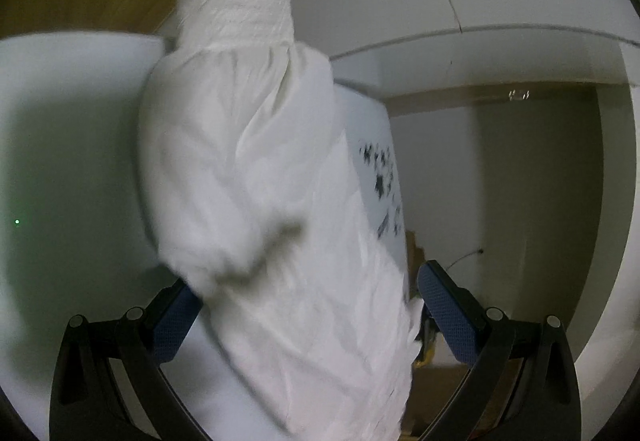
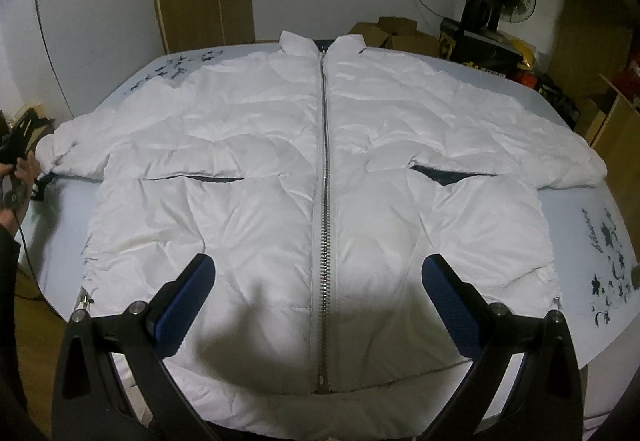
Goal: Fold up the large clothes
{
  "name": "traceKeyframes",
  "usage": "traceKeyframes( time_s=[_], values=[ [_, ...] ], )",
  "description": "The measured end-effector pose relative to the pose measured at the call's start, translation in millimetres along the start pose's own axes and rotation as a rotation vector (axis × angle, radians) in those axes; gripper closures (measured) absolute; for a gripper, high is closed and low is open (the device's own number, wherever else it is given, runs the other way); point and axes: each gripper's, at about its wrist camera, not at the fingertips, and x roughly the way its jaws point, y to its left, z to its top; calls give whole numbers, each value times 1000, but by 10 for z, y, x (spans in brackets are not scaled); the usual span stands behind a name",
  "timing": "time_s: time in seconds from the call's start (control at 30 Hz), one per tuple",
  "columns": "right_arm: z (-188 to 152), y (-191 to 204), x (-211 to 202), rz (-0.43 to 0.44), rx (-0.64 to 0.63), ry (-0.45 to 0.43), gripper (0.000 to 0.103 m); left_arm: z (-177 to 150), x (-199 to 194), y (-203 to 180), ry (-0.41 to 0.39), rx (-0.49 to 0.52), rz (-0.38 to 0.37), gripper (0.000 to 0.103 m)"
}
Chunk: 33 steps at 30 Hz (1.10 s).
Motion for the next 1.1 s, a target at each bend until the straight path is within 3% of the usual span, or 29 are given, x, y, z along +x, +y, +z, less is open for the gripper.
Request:
traceKeyframes(
  time_s=[0.13,0.23,0.3,0.33,0.4,0.5,0.8,0.9,0.93,1.0,1.1],
  values=[
    [-2,-18,91,0,11,21,0,42,98,-3,-54,-32,-18,4],
    [0,-25,106,-1,9,25,0,157,200,55,-41,-44,51,42],
    [0,-24,108,-1,7,25,0,197,243,156,-20,-62,77,85],
    [0,-25,111,0,9,26,0,217,257,204,-13,-70,78,91],
    [2,-21,107,5,10,27,0,251,254,240,-9,-61,65,92],
    [12,-20,100,6,4,25,0,219,127,61,-47,41,93,96],
    [54,-159,142,30,44,38,0,-350,-508,-1253,-294,537,128,98],
    [87,-254,120,26,67,27,0,-710,-718,-1749,-373,695,167,98],
    [99,-295,109,24,77,22,0,-864,-493,-2022,-383,730,174,98],
    [122,-388,82,27,99,13,0,-1150,-472,-2397,-378,811,179,98],
    [131,-525,17,15,126,-12,0,-1831,-274,-2907,-318,945,149,98]
  ],
)
